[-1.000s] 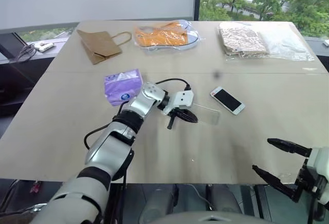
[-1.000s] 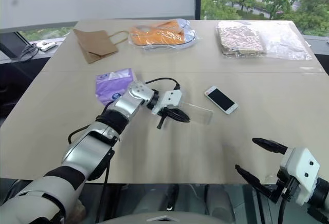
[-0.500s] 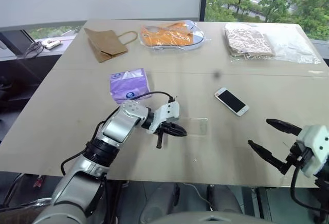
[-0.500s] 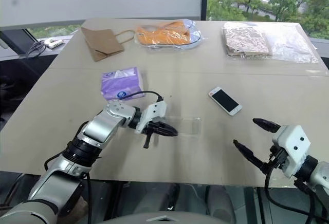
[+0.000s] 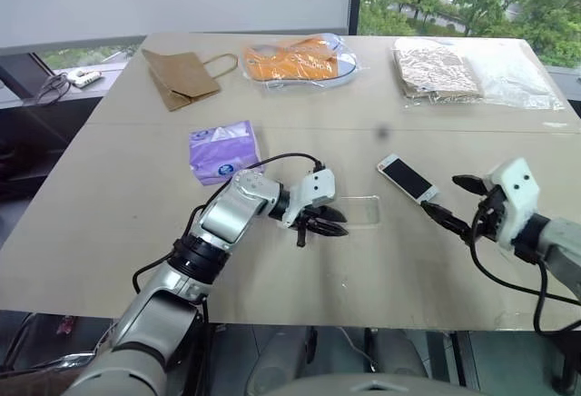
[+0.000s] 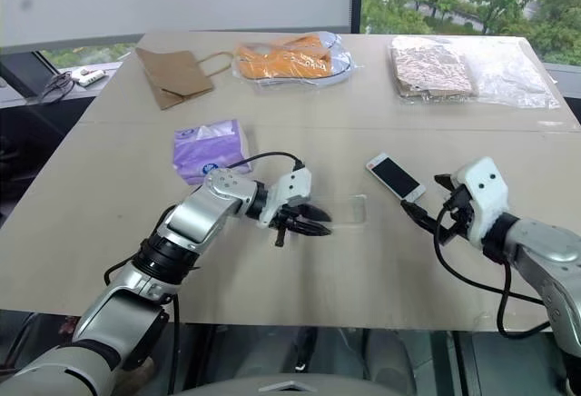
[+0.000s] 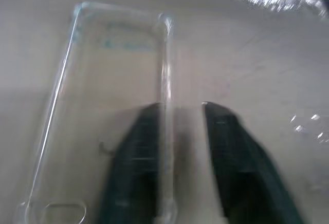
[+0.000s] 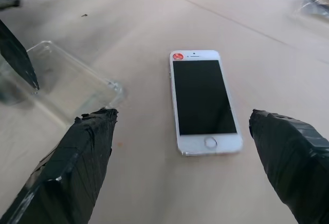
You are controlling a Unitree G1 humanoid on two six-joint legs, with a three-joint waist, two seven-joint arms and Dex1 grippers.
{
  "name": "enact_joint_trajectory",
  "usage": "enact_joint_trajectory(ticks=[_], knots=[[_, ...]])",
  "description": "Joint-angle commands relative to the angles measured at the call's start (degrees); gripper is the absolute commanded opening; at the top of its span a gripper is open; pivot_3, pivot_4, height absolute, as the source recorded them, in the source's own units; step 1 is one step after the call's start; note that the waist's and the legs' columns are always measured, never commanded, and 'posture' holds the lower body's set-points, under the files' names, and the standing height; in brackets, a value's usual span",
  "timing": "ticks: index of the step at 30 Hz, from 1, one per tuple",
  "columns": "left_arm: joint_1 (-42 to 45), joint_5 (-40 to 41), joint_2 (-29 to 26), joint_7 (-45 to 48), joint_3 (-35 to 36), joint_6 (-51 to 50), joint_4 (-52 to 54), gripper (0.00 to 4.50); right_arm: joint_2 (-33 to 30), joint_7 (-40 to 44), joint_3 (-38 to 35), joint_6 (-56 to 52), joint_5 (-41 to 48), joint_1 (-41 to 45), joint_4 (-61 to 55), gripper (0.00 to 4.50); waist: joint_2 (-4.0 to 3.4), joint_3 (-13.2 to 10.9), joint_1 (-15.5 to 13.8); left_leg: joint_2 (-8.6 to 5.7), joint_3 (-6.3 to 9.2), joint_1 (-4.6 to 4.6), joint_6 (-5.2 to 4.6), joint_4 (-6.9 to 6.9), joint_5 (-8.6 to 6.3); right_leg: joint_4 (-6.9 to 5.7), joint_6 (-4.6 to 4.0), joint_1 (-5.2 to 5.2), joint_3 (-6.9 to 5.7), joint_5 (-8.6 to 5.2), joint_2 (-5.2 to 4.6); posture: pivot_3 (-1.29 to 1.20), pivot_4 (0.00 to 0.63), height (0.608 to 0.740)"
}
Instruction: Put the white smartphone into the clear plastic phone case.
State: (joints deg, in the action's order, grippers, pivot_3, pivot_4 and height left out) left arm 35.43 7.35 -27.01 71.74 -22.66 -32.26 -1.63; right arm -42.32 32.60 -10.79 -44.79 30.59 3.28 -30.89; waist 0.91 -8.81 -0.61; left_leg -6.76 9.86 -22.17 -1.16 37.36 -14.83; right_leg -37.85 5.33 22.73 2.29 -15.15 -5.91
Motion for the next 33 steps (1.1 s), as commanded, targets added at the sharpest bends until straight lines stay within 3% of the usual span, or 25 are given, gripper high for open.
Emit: enact_joint_trajectory(ticks=[1, 2, 13, 24, 25, 28, 33], knots=[[-2.1, 4.6, -1.0, -2.2, 5.5, -2.0, 6.9, 3.19, 0.8, -1.8, 4.5, -0.9, -3.4, 5.9, 5.4, 4.5, 0.0, 0.0, 0.2, 0.0, 0.0, 0.0, 0.0, 0.0, 0.0, 0.0, 0.0, 0.01, 0.0, 0.0, 0.0, 0.0, 0.15, 0.74], [-3.4, 6.6, -1.2, -2.8, 7.8, -2.9, 9.1, 3.65, 1.0, -2.5, 6.2, -1.3, -4.8, 7.8, 7.5, 4.5, 0.0, 0.0, 0.5, 0.0, -0.01, 0.0, 0.0, 0.0, 0.0, -0.01, 0.0, 0.01, 0.01, 0.0, 0.01, 0.0, 0.15, 0.74], [-18.8, 21.5, -4.2, -9.9, 28.4, -3.0, 22.0, 3.65, 3.6, 1.5, 15.4, 0.6, -11.3, 18.5, 22.8, 4.5, -0.04, 0.0, 1.4, 0.01, -0.02, 0.0, 0.01, -0.05, 0.0, -0.03, -0.02, 0.09, 0.05, 0.0, -0.02, 0.0, 0.15, 0.74], [-24.5, 28.2, -7.4, -16.2, 33.1, -4.8, 29.5, 3.65, 4.7, 7.8, 21.9, -0.5, -16.0, 23.9, 33.7, 4.5, 0.04, 0.1, 1.7, 0.04, -0.08, 0.23, 0.01, -0.05, -0.01, -0.05, -0.04, -0.05, 0.11, 0.02, 0.02, 0.0, 0.15, 0.74], [-24.7, 28.1, -7.6, -17.0, 33.2, -4.7, 29.5, 3.74, 4.9, 8.3, 21.7, 0.0, -16.1, 24.2, 34.6, 3.97, 0.04, 0.1, 1.7, 0.06, -0.09, 0.28, -0.02, -0.05, -0.02, -0.06, -0.05, -0.09, 0.11, 0.03, 0.04, 0.0, 0.15, 0.74], [-25.1, 27.0, -6.6, -18.4, 32.8, -1.9, 28.3, 3.74, 4.4, 9.5, 22.6, 2.7, -18.1, 24.3, 36.0, 2.93, 0.05, 0.1, 1.6, 0.09, -0.09, 0.34, -0.09, -0.05, -0.06, -0.09, -0.09, -0.14, 0.11, 0.06, 0.07, 0.0, 0.15, 0.74], [-25.7, 24.6, -4.7, -19.7, 31.6, 4.1, 25.1, 3.74, 3.6, 10.9, 21.9, 8.2, -20.2, 23.7, 34.4, 2.92, 0.06, 0.1, 1.6, 0.09, -0.11, 0.33, 0.02, -0.05, 0.0, -0.08, -0.09, -0.15, 0.11, 0.06, 0.07, 0.0, 0.15, 0.74]])
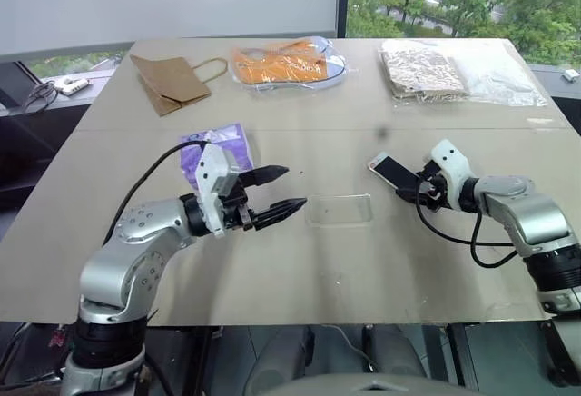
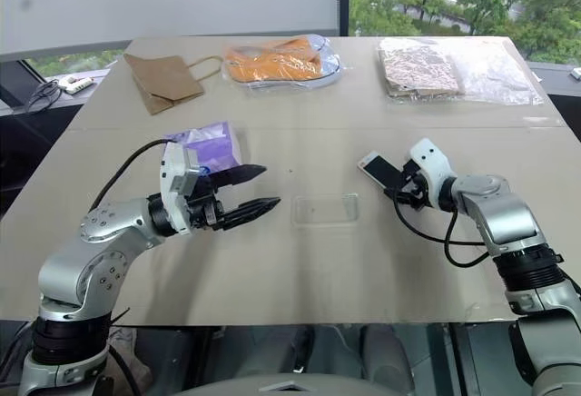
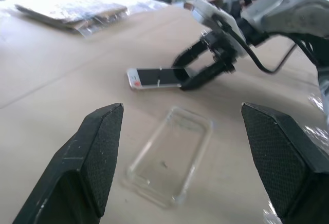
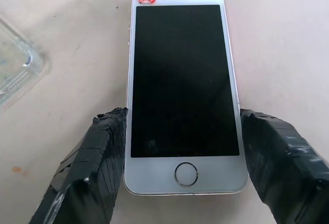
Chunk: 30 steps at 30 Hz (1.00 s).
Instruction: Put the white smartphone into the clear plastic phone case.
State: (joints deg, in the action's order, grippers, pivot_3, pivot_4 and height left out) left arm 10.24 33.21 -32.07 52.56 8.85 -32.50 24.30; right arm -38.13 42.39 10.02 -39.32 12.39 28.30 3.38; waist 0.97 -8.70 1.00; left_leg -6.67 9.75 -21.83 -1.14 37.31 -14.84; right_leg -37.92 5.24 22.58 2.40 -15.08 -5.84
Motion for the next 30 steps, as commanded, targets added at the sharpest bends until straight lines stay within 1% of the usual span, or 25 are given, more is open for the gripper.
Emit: enact_joint_trajectory(ticks=[1, 3, 5, 6, 9, 11, 14, 17, 25, 30], knots=[[-0.9, -1.5, 0.1, -0.4, -0.1, 4.6, -1.6, 3.74, -0.7, 2.0, 0.0, 5.0, -1.6, -1.4, -0.9, 2.92, 0.0, 0.0, 0.0, 0.0, 0.0, 0.0, 0.0, -0.01, 0.0, 0.0, 0.0, 0.02, 0.0, 0.0, 0.0, 0.0, 0.15, 0.74], [-2.1, -0.4, -1.0, 0.8, 0.2, 3.3, -3.3, 3.74, -0.7, 4.8, -2.9, 8.1, 1.4, -1.1, -4.8, 2.92, -0.05, 0.0, 0.0, 0.0, 0.01, -0.07, 0.01, -0.04, 0.0, 0.0, 0.0, 0.06, 0.0, 0.0, -0.01, 0.0, 0.15, 0.74], [-3.3, -0.5, -2.2, 2.2, 0.0, 3.2, -5.3, 3.74, -0.8, 8.0, -4.9, 5.8, 6.0, 0.3, -10.4, 2.92, -0.2, -0.1, 0.1, 0.0, 0.0, -0.18, 0.01, -0.09, 0.0, 0.0, 0.0, 0.18, 0.01, 0.0, -0.01, 0.0, 0.15, 0.74], [-3.8, -0.6, -2.8, 2.9, -0.2, 3.4, -6.2, 3.74, -1.1, 9.3, -4.7, 4.1, 7.6, 1.4, -13.0, 2.92, -0.26, -0.2, 0.1, 0.0, -0.01, -0.25, 0.01, -0.1, 0.0, 0.0, 0.0, 0.28, 0.04, 0.0, -0.01, 0.0, 0.15, 0.74], [-5.0, -2.1, -4.3, 5.0, -1.5, 4.9, -8.4, 3.74, -3.3, 13.5, -0.6, 2.6, 7.6, 3.5, -19.1, 2.92, -0.29, -0.2, 0.0, 0.01, 0.0, -0.7, 0.02, -0.09, 0.01, -0.03, 0.0, 0.74, 0.03, 0.0, -0.02, 0.0, 0.15, 0.74], [-5.2, -2.6, -4.7, 6.0, -2.2, 6.1, -9.0, 3.74, -4.6, 15.8, 3.7, 3.4, 5.0, 4.8, -20.2, 2.92, -0.23, -0.2, -0.3, 0.0, 0.05, -0.94, 0.03, -0.04, 0.02, -0.01, -0.01, 0.95, -0.04, 0.0, -0.03, 0.0, 0.15, 0.74], [-5.1, -3.4, -5.1, 6.9, -3.2, 7.4, -10.0, 3.74, -6.4, 19.4, 9.8, 7.0, -0.1, 7.0, -17.9, 2.92, -0.2, -0.1, -0.5, -0.05, 0.09, -1.02, 0.02, -0.01, 0.01, 0.09, -0.01, 0.93, -0.11, 0.0, -0.09, 0.0, 0.15, 0.74], [-5.5, -4.0, -5.3, 7.6, -4.0, 8.4, -9.9, 3.74, -6.6, 21.9, 13.3, 9.7, -3.3, 9.0, -13.3, 2.92, -0.22, -0.2, -0.4, -0.08, 0.04, -1.03, 0.02, 0.0, 0.01, 0.07, 0.0, 0.95, -0.07, 0.0, -0.12, 0.0, 0.15, 0.74], [-6.4, -9.5, -6.0, 6.9, -6.2, 13.9, -11.8, 3.74, -6.4, 28.2, 16.5, 17.2, -8.5, 10.5, -6.4, 2.92, -0.23, -0.2, -0.1, -0.05, 0.03, -1.03, 0.03, -0.04, 0.02, 0.03, -0.01, 0.97, -0.05, 0.0, -0.11, 0.0, 0.15, 0.74], [-7.0, -12.2, -6.2, 6.5, -6.8, 16.5, -14.3, 3.74, -4.9, 28.9, 17.1, 20.0, -11.0, 11.1, -5.4, 2.92, -0.23, -0.2, -0.1, -0.05, 0.04, -1.02, 0.03, -0.04, 0.02, 0.03, -0.01, 0.99, -0.04, 0.0, -0.09, 0.0, 0.15, 0.74]])
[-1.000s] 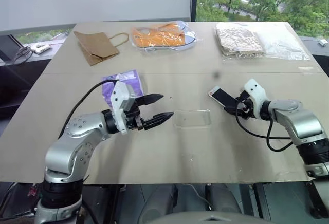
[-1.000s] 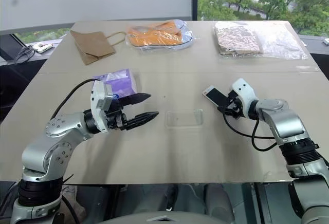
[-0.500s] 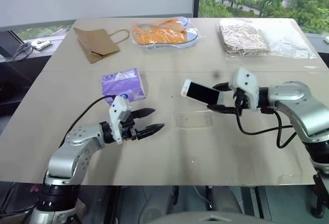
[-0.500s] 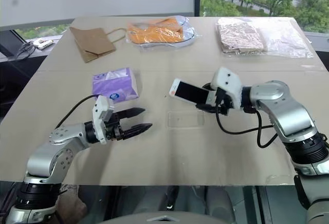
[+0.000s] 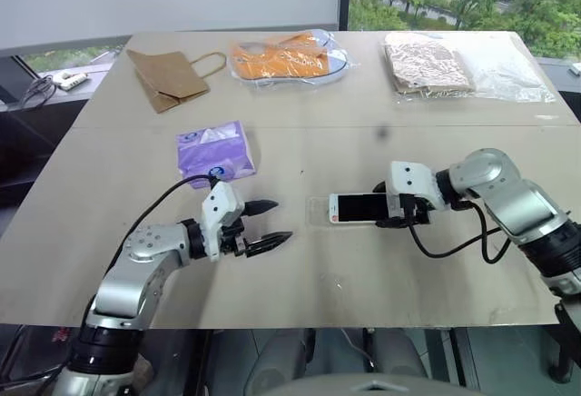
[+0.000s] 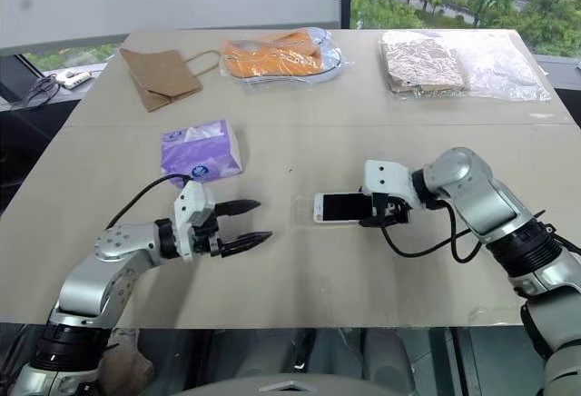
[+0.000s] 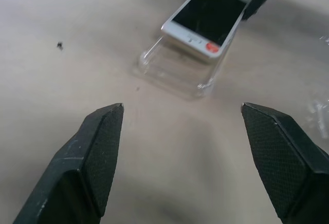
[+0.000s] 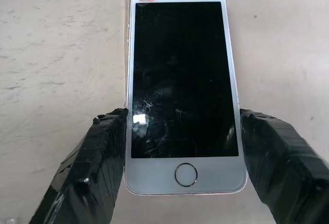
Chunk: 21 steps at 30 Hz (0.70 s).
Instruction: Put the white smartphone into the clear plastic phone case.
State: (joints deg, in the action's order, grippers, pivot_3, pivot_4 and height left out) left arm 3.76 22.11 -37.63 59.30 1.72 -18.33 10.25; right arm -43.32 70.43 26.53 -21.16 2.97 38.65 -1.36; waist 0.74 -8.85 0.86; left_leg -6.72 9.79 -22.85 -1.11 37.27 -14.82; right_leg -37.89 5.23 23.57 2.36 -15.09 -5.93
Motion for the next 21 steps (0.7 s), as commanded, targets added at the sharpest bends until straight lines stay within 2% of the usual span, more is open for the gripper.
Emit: enact_joint_trajectory(ticks=[1, 21], knots=[[-0.5, -1.3, -0.6, -0.3, 0.3, 2.7, -0.5, 3.74, 0.3, 1.1, 0.9, 2.2, -2.4, 0.8, -0.5, 2.92, 0.0, 0.0, 0.0, 0.0, 0.01, 0.0, 0.0, 0.0, 0.0, 0.0, 0.0, 0.0, -0.01, 0.0, 0.0, 0.0, 0.15, 0.74], [0.4, -1.6, 0.9, -0.7, -0.5, 3.5, -1.8, 3.74, 1.0, 8.6, 5.8, -1.3, -9.6, 3.8, -1.2, 2.91, 0.01, 0.0, -0.2, -0.01, 0.03, 0.01, 0.0, 0.03, 0.0, -0.02, 0.0, -0.01, -0.04, 0.0, -0.01, 0.0, 0.15, 0.74]])
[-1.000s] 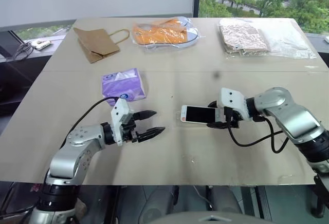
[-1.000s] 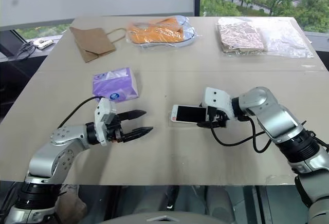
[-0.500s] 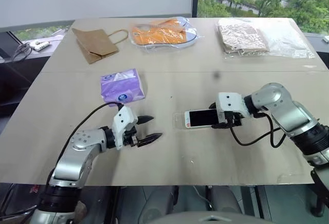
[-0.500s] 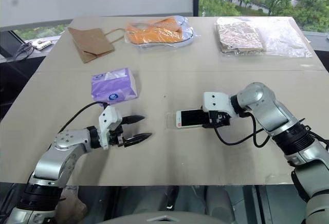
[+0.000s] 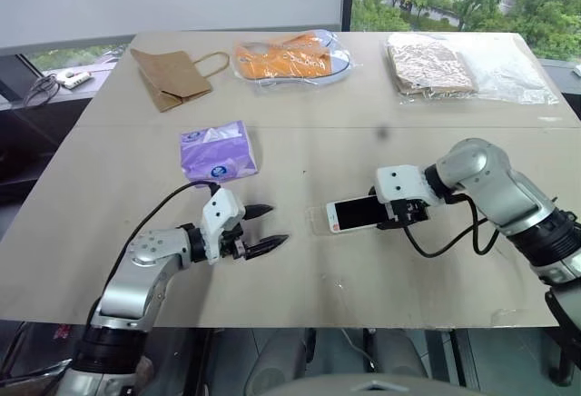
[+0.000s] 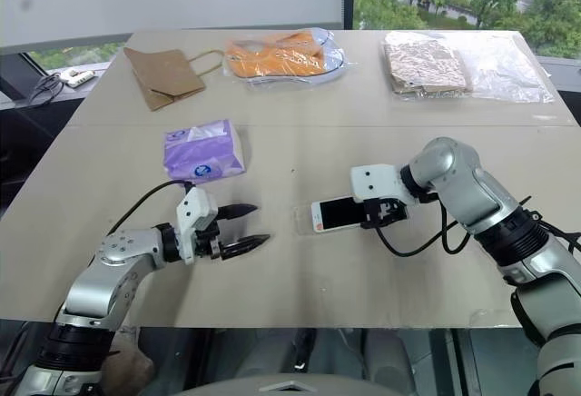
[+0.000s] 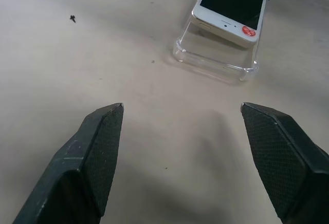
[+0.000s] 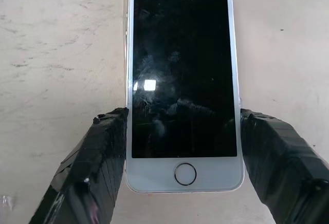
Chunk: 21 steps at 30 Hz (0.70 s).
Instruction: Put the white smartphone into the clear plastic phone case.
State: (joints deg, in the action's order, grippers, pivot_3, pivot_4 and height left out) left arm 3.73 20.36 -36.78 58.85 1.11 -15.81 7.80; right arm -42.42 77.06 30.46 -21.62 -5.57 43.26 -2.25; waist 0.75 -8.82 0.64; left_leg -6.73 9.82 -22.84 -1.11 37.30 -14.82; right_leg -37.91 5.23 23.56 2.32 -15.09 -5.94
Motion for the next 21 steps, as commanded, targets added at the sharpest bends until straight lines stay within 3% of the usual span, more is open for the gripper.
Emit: enact_joint_trajectory(ticks=[1, 2, 4, 6, 21], knots=[[0.4, 0.2, 0.1, -0.3, 0.0, 1.0, 0.8, 3.74, 0.5, 1.5, 1.5, -1.2, -0.9, -0.8, -0.5, 2.91, 0.0, 0.0, 0.0, 0.0, 0.0, 0.0, 0.0, 0.0, 0.0, 0.0, 0.0, 0.0, 0.0, 0.0, 0.0, 0.0, 0.15, 0.74], [0.3, 0.1, 0.2, -0.4, -0.1, 1.0, 0.8, 3.74, 0.8, 1.4, 1.1, -1.8, -0.5, -0.8, -0.7, 2.91, 0.01, 0.0, 0.1, 0.0, 0.0, 0.0, 0.0, 0.0, 0.0, 0.0, 0.0, 0.0, 0.0, 0.0, 0.0, 0.0, 0.15, 0.74], [0.1, -0.3, 0.3, -0.5, -0.4, 1.3, 0.9, 3.74, 1.5, 1.1, -0.1, -2.8, 0.8, -1.0, -1.2, 3.94, 0.0, 0.0, 0.1, 0.0, 0.01, 0.0, 0.0, 0.0, 0.0, -0.01, 0.0, 0.0, 0.0, 0.0, 0.0, 0.0, 0.15, 0.74], [0.2, -1.2, 0.4, -0.8, -1.1, 1.7, 0.5, 3.74, 1.9, 0.8, -1.4, -4.3, 1.9, -1.2, -2.2, 4.35, -0.01, 0.0, 0.2, 0.0, 0.0, 0.0, 0.0, 0.0, 0.0, -0.01, 0.0, 0.01, 0.0, 0.0, 0.0, 0.0, 0.15, 0.74], [4.7, -12.5, 7.0, -13.3, -7.7, 3.0, -5.6, 3.74, -0.2, -6.5, -11.7, -10.6, 8.1, -5.4, -14.8, 4.35, -0.18, 0.1, -1.5, -0.04, 0.03, 0.12, 0.03, 0.11, 0.02, -0.14, 0.01, -0.12, -0.03, 0.07, -0.01, 0.0, 0.15, 0.74]])
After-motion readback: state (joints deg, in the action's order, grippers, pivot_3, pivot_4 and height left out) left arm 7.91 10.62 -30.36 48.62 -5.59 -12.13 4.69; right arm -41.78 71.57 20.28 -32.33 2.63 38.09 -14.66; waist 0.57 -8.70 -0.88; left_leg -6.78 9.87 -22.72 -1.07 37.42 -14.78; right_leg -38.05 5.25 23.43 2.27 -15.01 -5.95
